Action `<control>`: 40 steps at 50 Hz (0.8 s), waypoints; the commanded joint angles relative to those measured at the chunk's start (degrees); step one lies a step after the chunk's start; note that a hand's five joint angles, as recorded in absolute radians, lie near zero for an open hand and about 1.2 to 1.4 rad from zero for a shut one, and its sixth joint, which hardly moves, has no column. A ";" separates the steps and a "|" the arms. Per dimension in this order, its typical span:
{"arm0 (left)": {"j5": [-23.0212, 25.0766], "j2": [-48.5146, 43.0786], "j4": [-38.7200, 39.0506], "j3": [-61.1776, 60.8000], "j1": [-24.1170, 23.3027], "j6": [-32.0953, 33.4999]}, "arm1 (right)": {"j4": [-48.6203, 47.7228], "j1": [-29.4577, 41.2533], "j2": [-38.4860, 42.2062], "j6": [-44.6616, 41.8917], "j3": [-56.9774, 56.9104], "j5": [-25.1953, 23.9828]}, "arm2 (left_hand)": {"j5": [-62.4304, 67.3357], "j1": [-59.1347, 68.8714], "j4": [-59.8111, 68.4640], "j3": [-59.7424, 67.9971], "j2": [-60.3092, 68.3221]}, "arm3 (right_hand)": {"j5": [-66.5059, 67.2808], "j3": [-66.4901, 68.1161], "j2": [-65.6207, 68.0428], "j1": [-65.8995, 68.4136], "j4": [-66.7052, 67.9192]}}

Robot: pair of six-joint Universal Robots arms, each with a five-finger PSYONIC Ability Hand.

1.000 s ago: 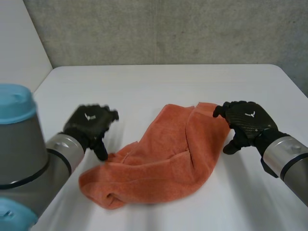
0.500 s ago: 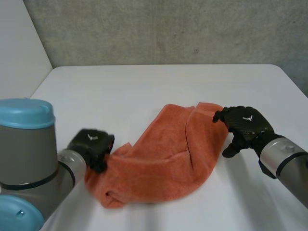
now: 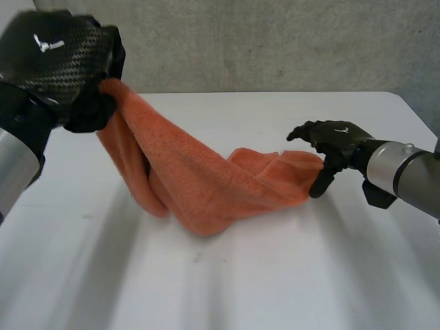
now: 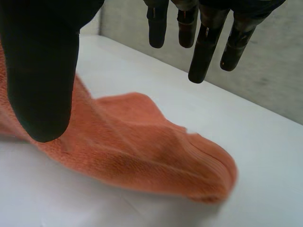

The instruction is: Fold the laundry

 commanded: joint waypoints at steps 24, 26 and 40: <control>0.02 1.57 3.70 2.73 -0.95 4.06 | 10.81 10.73 25.17 4.34 -31.99 -3.09 | 14.68 14.58 11.58 11.80 11.46 | 66.26 54.32 67.24 68.15 66.52; 0.02 0.86 4.49 2.64 0.28 4.06 | 7.21 9.94 23.16 6.98 -33.05 1.75 | 14.68 14.58 11.58 11.80 11.46 | 66.26 54.32 67.24 68.15 66.52; 0.02 -3.09 9.32 0.79 8.46 3.36 | -6.69 6.78 -12.08 -0.03 -1.26 8.09 | 14.68 14.58 11.58 11.80 11.46 | 66.26 54.32 67.24 68.15 66.52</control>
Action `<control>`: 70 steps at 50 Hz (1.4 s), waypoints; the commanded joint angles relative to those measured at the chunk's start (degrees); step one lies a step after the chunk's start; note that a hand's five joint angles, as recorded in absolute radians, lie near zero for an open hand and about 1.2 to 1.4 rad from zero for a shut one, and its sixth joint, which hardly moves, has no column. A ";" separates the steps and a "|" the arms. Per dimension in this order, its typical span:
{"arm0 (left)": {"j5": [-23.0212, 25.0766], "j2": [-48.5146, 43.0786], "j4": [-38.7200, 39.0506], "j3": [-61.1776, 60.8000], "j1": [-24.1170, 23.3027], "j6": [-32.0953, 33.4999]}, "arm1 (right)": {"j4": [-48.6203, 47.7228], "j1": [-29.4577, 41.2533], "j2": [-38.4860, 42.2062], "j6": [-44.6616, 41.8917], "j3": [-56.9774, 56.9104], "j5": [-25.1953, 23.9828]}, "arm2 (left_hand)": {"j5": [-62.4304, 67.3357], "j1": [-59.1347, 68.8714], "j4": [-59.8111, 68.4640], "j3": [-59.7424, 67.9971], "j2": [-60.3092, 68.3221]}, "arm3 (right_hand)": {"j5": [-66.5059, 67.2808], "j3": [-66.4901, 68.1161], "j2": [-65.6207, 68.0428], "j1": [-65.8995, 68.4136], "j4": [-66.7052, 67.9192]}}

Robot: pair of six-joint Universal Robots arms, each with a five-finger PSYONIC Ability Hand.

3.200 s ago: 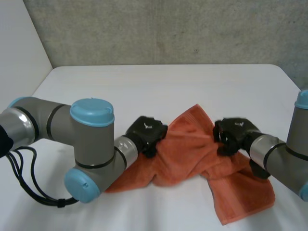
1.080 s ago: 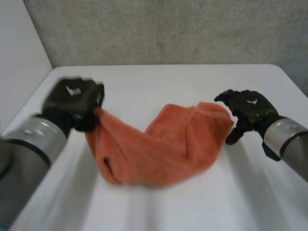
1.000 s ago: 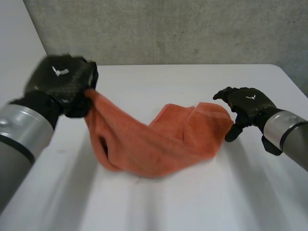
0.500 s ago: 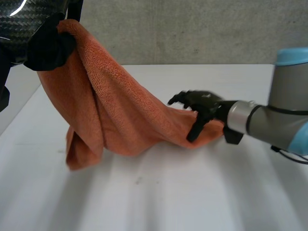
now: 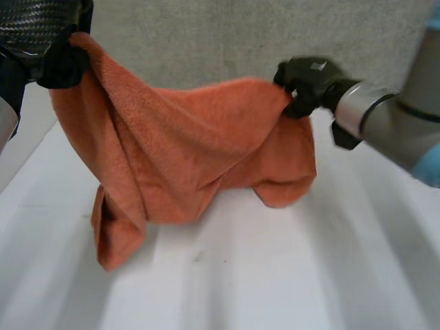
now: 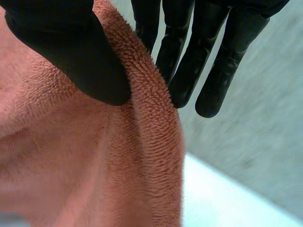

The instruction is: Fold the laundry

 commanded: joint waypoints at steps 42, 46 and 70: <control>1.40 -27.04 21.72 24.58 6.30 -0.14 | -20.96 0.93 -8.06 -22.15 0.36 15.86 | 14.68 14.58 11.53 11.73 11.35 | 14.13 12.46 12.77 24.43 11.97; 1.66 -22.29 30.27 20.92 6.04 -0.14 | -29.48 1.11 -14.56 -21.27 6.41 16.39 | 14.68 14.58 11.53 11.73 11.35 | 14.13 12.46 12.77 24.43 11.97; 5.62 -22.02 31.32 -26.03 6.39 -0.49 | -8.12 1.46 -10.79 -23.65 41.75 15.24 | 14.68 14.58 11.53 11.73 11.35 | 9.14 7.48 7.78 19.44 6.98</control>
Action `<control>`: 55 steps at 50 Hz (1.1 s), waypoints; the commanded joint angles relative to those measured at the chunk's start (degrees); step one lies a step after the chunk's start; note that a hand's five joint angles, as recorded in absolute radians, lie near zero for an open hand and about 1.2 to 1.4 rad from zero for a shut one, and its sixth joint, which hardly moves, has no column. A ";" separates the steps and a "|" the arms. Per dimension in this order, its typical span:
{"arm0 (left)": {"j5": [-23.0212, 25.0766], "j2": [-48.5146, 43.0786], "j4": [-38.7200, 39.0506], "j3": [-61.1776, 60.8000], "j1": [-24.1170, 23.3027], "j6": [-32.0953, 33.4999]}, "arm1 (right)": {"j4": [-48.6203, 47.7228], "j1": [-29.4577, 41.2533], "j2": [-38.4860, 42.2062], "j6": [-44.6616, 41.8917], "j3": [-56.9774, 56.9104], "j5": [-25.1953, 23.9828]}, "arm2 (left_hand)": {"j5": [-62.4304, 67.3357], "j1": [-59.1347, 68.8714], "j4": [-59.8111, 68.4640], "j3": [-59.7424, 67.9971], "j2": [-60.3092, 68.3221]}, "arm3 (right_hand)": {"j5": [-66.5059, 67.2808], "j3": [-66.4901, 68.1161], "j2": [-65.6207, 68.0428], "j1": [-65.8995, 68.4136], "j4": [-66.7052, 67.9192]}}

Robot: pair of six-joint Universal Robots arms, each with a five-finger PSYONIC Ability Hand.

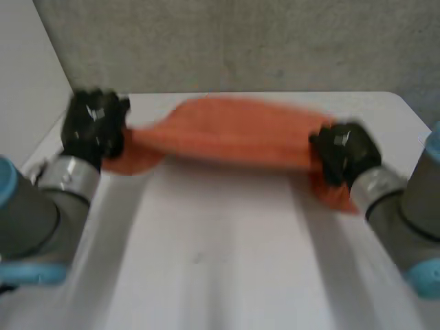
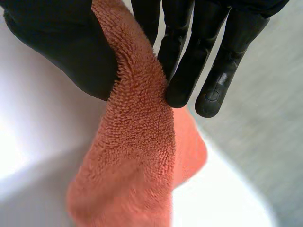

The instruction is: Fold the laundry

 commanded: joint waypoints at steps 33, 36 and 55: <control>0.66 7.62 -1.82 -10.66 1.66 -0.22 | 23.70 -23.78 -5.33 8.53 4.04 -19.96 | 14.68 14.58 11.52 11.60 11.26 | -36.43 -38.04 -37.14 -25.47 -38.25; 0.66 7.53 -1.82 -10.74 1.74 -0.22 | 23.17 -24.93 -4.01 10.55 5.53 -21.37 | 14.68 14.58 11.52 11.60 11.26 | -35.76 -37.37 -36.47 -24.80 -37.58; 0.84 7.27 -1.82 -10.83 2.10 -0.22 | 11.31 -26.16 4.43 13.54 14.33 -28.05 | 14.68 14.58 11.52 11.60 11.26 | -20.36 -21.97 -21.07 -9.40 -22.18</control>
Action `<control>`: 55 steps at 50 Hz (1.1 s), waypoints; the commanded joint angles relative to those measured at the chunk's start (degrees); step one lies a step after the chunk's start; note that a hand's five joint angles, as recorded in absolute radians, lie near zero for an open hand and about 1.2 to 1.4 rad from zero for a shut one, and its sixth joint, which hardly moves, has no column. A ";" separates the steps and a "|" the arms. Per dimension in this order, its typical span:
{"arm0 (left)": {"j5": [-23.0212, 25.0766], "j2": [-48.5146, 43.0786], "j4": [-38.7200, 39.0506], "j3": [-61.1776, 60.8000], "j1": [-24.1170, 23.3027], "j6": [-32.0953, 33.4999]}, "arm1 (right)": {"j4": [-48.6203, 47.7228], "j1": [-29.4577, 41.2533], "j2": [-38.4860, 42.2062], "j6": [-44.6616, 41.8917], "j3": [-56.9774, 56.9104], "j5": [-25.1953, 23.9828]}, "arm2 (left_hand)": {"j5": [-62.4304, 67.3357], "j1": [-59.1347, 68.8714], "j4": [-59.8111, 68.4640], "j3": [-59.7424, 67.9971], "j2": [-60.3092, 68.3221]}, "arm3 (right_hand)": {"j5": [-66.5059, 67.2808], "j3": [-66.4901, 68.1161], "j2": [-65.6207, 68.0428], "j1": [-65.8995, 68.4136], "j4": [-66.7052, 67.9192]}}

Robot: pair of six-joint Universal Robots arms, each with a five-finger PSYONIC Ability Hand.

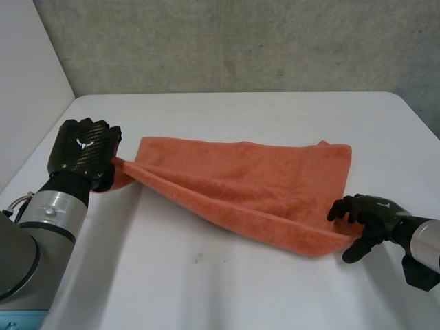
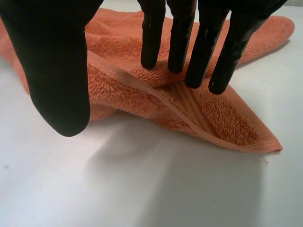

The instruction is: Fold the laundry

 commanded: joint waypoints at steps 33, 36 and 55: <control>0.52 17.24 -33.57 20.83 2.12 0.69 | 29.63 1.82 -21.25 -17.13 -34.43 6.46 | 14.68 14.58 11.51 11.60 11.26 | 50.36 50.53 50.96 54.59 50.64; 0.44 8.91 -35.16 21.97 2.55 1.04 | 29.90 8.66 -11.59 -19.35 -34.79 12.41 | 14.68 14.58 11.51 11.60 11.26 | 50.36 50.53 50.96 54.59 50.64; -0.18 -23.90 -34.80 42.63 3.61 14.67 | 10.67 18.08 14.81 -22.25 -54.60 27.71 | 14.68 14.58 11.51 11.60 11.26 | 50.36 50.53 50.96 54.59 50.64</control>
